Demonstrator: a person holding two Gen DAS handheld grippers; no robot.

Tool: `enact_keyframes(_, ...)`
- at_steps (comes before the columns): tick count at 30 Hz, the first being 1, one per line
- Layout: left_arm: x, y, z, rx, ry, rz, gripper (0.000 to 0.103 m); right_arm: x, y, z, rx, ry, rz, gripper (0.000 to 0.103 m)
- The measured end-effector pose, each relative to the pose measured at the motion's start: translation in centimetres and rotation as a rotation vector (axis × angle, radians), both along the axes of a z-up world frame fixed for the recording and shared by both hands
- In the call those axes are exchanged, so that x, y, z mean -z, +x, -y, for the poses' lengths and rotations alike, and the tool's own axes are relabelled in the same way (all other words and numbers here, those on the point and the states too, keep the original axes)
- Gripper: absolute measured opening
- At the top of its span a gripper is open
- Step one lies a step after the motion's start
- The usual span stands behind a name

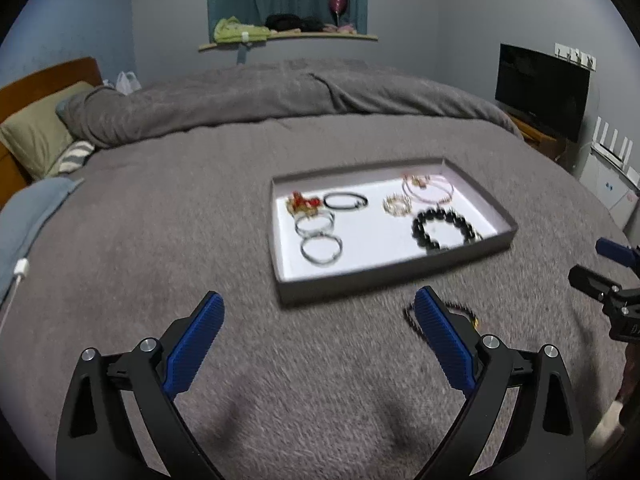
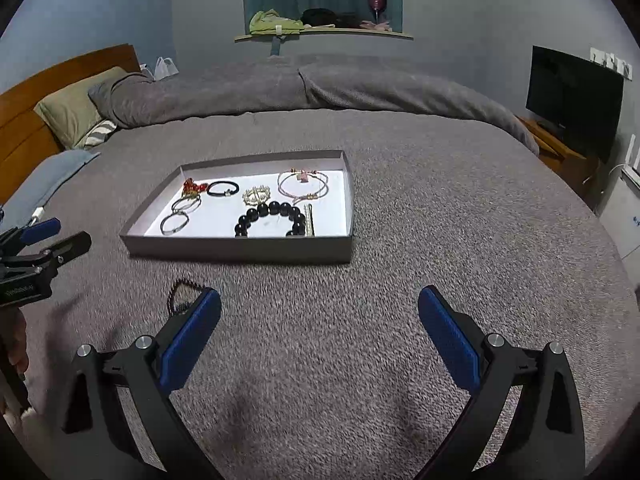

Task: Organize jewelry
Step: 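Withdraw both tools from the tray toward the last bracelets, then close the right tool on the blue beaded bracelet and lift it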

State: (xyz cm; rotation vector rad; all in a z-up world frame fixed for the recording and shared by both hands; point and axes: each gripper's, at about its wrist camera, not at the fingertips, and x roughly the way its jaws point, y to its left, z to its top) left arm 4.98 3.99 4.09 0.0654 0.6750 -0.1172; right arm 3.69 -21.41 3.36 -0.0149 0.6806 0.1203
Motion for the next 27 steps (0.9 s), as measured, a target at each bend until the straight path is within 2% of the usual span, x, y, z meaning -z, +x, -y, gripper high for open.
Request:
enact_keyframes(7, 3.0, -0.8, 1.5, 0.018, 0.027, -0.058, 0.095, 2.1, -0.7, 0.0, -0.033, 0.017, -0.04, 0.097)
enact_keyframes(11, 3.8, -1.3, 1.1, 0.019, 0.012, -0.075, 0.095, 3.4, -0.9, -1.4, -0.078, 0.019, -0.06, 0.097)
enact_keyframes(20, 4.3, -2.9, 0.8, 0.03, 0.061, -0.045, 0.095, 5.1, -1.2, -6.2, -0.189, -0.003, -0.081, 0.095)
enact_keyframes(23, 4.5, -3.0, 0.7, 0.032, 0.071, -0.041, 0.095, 5.4, -1.2, -7.1, -0.203, -0.013, -0.088, 0.082)
enact_keyframes(27, 4.7, -2.7, 0.3, 0.032, 0.048, -0.058, 0.095, 5.4, -1.1, -7.8, -0.216, -0.003, -0.092, 0.058)
